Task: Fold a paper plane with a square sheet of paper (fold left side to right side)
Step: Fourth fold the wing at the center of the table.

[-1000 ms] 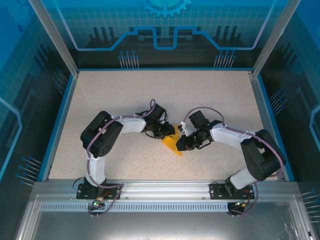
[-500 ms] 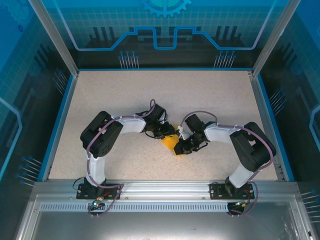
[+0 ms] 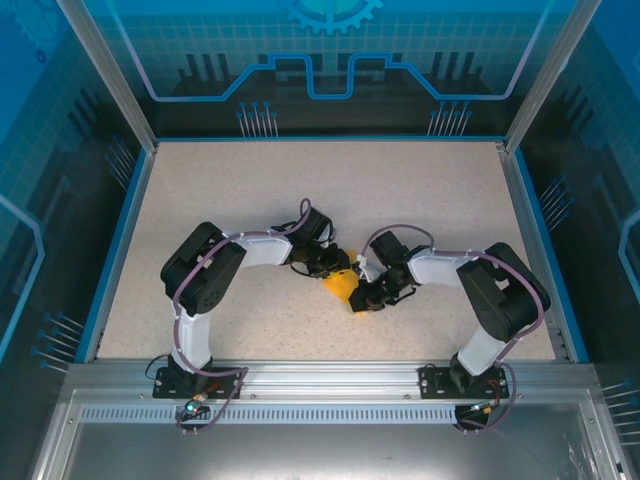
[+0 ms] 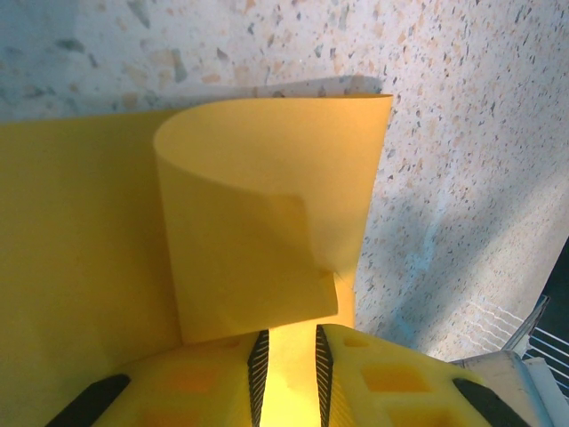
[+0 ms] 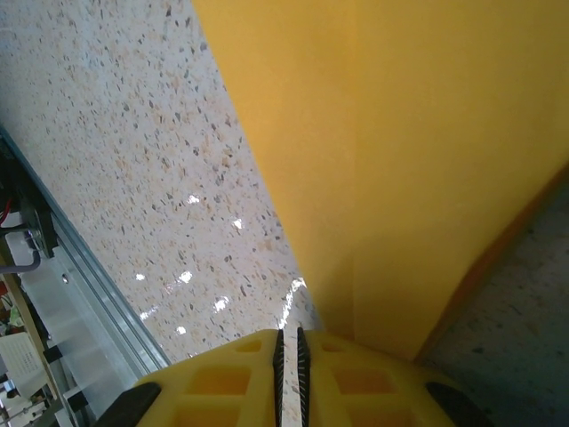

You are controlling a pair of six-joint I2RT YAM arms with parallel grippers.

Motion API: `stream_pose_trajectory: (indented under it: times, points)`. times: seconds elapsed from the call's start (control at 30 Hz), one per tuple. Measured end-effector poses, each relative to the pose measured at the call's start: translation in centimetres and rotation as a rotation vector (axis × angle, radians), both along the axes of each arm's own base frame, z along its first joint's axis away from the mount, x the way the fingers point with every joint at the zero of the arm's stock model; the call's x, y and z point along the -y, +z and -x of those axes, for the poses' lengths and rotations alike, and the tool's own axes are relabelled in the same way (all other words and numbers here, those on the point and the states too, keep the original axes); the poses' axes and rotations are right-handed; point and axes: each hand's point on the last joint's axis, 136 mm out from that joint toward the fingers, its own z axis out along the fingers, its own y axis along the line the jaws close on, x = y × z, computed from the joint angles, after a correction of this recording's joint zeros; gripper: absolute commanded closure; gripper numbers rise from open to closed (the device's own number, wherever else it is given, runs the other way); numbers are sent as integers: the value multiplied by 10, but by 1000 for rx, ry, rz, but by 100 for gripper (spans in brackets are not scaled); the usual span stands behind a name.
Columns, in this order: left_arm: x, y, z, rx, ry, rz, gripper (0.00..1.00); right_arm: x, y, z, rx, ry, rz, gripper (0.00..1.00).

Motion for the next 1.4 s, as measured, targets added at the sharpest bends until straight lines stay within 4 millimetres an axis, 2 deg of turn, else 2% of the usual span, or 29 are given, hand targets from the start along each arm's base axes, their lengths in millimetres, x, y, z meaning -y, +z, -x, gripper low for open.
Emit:
stream_pose_trajectory:
  times: [0.47,0.7,0.8,0.87,0.97,1.07,1.27,1.4]
  points:
    - [0,0,0,0,1,0,74,4,-4,6,-4,-1,2,85]
    - [0,0,0,-1,1,0,74,12,-5,16,-6,-8,-1,97]
    - [0,0,0,-1,1,1,74,18,0,27,-15,-8,0,99]
    - [0,0,0,0,1,1,74,18,13,28,1,-11,-22,100]
    - [0,0,0,1,1,1,74,13,34,19,53,-24,-79,100]
    - [0,0,0,1,1,2,74,5,42,6,66,-35,-108,100]
    - [0,0,0,2,1,2,74,-6,26,-19,41,-68,-87,100]
    - [0,0,0,2,1,2,74,-3,13,-27,21,-96,-57,100]
